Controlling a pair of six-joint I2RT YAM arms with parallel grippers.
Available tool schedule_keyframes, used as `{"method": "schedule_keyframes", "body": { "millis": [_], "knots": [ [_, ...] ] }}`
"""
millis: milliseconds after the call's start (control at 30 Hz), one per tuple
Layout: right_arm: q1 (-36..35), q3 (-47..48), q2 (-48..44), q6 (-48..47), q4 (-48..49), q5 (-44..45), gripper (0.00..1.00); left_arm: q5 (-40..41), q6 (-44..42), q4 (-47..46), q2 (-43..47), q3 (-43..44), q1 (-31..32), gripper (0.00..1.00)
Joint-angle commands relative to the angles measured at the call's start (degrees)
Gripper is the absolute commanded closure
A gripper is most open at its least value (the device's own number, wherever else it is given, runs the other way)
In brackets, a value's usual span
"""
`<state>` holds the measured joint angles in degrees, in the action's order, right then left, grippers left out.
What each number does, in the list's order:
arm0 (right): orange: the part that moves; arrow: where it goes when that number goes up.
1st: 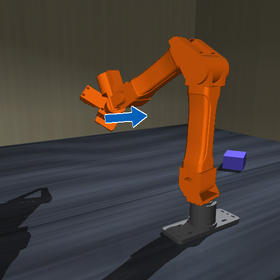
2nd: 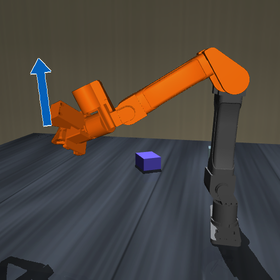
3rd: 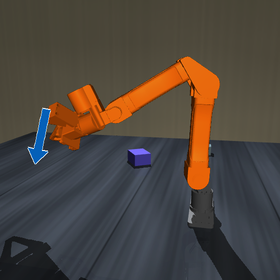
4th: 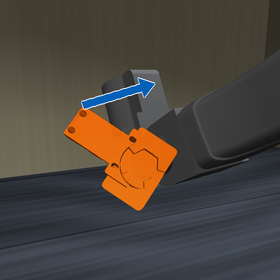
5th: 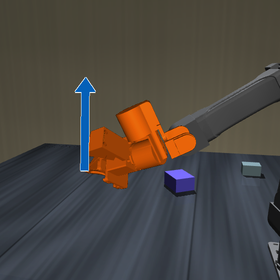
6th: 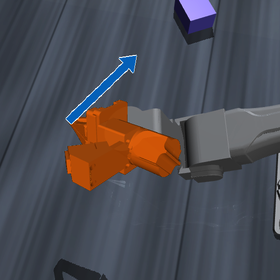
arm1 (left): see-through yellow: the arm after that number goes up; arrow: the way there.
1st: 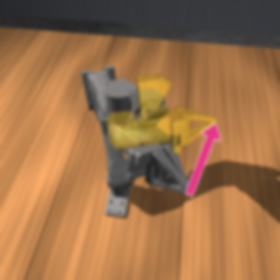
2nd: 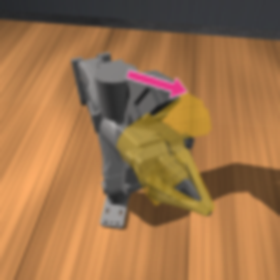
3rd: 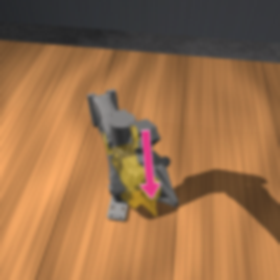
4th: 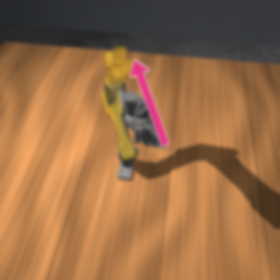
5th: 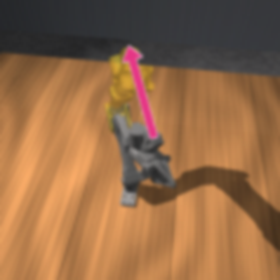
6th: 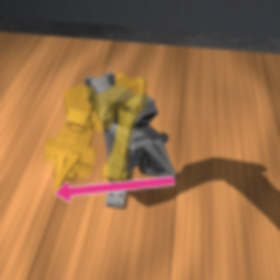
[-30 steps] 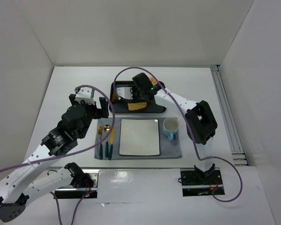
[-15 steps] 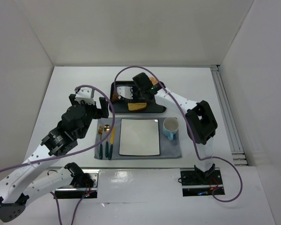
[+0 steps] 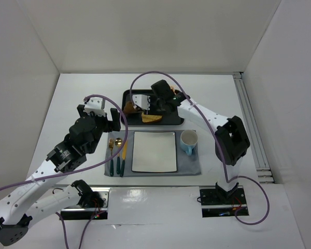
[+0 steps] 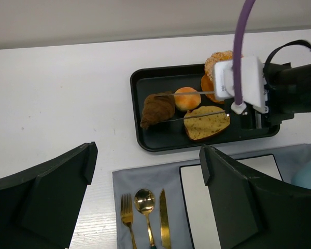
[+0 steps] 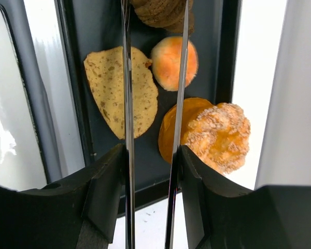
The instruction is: Place the bread
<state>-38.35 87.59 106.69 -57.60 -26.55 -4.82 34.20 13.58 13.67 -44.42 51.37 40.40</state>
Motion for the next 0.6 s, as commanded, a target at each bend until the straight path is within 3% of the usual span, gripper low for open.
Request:
{"method": "schedule_keyframes", "body": {
  "millis": [0,367,567],
  "knots": [
    [-0.1,0.3,-6.4,3.2,-0.5,-2.1,1.0,-0.2,-0.7,-3.1,-0.2,0.0,-0.3,0.01],
    [-0.1,-4.4,-21.7,6.1,-12.4,-12.7,1.0,-0.2,-0.7,-3.1,-0.2,0.0,-0.3,0.01],
    [1.9,-11.5,-33.5,2.7,-20.3,-17.1,1.0,-0.2,-0.7,-3.1,-0.2,0.0,-0.3,0.01]
  ]
}}
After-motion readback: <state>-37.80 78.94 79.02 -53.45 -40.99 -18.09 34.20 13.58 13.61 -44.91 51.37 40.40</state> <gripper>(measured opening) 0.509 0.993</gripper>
